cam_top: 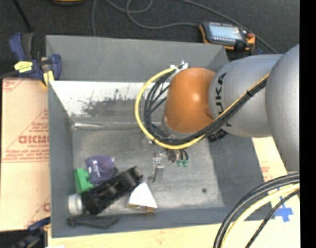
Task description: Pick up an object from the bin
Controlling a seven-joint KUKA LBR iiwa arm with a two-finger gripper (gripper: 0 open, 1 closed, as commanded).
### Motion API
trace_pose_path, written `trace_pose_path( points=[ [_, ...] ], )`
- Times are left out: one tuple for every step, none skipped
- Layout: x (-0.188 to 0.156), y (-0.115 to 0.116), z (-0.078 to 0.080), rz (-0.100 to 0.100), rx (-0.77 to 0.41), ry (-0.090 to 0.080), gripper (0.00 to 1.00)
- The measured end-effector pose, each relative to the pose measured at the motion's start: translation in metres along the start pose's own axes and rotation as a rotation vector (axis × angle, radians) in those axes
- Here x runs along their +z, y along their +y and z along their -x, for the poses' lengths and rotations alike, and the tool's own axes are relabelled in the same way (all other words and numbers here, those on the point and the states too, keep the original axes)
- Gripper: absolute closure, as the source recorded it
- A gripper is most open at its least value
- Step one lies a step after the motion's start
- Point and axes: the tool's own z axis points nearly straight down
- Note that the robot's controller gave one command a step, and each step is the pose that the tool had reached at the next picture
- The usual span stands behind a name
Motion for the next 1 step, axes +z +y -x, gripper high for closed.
trace_pose_path(
  points=[
    [-0.0047, -0.0003, 0.0017, 0.000, 0.002, -0.007, 0.00]
  ],
)
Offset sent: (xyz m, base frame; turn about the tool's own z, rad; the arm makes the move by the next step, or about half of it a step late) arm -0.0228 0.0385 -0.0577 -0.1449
